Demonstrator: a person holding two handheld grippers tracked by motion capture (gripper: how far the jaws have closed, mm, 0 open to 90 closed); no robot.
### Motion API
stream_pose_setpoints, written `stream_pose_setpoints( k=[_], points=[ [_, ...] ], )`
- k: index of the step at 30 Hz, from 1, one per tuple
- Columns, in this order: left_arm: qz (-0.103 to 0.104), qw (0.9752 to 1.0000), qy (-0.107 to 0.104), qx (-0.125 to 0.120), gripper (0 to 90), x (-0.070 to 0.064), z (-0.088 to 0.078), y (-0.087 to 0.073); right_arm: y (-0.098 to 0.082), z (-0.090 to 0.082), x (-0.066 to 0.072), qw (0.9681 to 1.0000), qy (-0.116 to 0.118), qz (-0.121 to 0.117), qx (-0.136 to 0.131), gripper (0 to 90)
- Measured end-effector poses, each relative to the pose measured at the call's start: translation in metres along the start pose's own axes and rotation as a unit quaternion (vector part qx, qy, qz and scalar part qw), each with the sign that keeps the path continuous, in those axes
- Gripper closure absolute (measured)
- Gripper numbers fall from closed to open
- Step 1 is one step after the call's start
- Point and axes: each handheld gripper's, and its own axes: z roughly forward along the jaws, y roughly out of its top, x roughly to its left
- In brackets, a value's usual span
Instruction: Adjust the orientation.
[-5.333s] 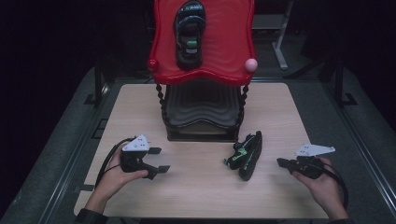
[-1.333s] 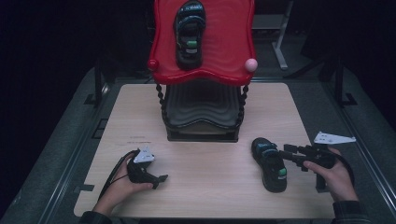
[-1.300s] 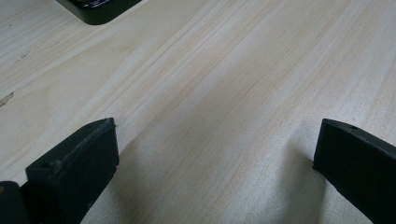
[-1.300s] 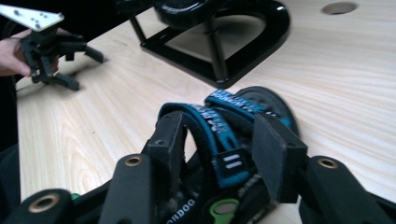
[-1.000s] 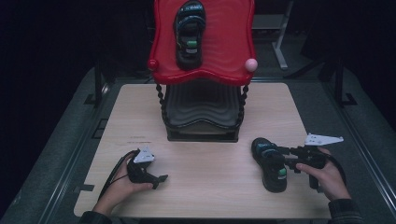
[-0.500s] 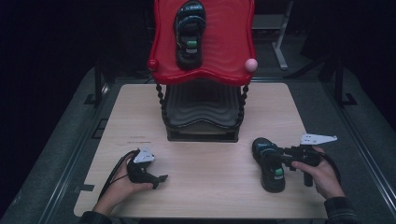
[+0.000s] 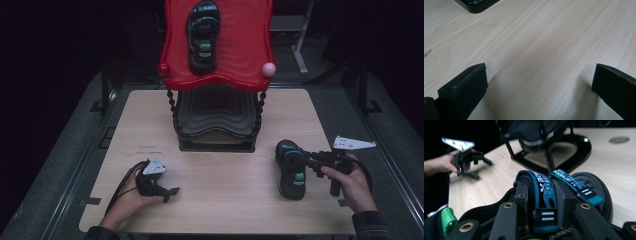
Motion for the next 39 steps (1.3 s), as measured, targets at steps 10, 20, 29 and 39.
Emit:
stream_pose_setpoints(
  k=[10,20,29,39],
  points=[
    [0.000,1.0000,0.000,0.000,0.0,0.000,0.000,0.000,0.049,-0.015,0.016,0.9992,-0.018,-0.020,-0.031,66.8],
    [-0.001,1.0000,0.000,-0.001,0.0,0.000,0.000,0.000,0.107,-0.024,0.033,0.9954,-0.012,-0.042,-0.085,66.9],
    [0.000,1.0000,0.000,0.001,0.0,0.000,0.000,0.000,0.153,-0.028,0.046,0.9912,-0.016,-0.062,-0.116,66.9],
    [0.001,1.0000,0.000,0.002,0.0,0.000,0.000,0.000,0.215,-0.038,0.058,0.9820,-0.022,-0.082,-0.169,67.1]
  ],
)
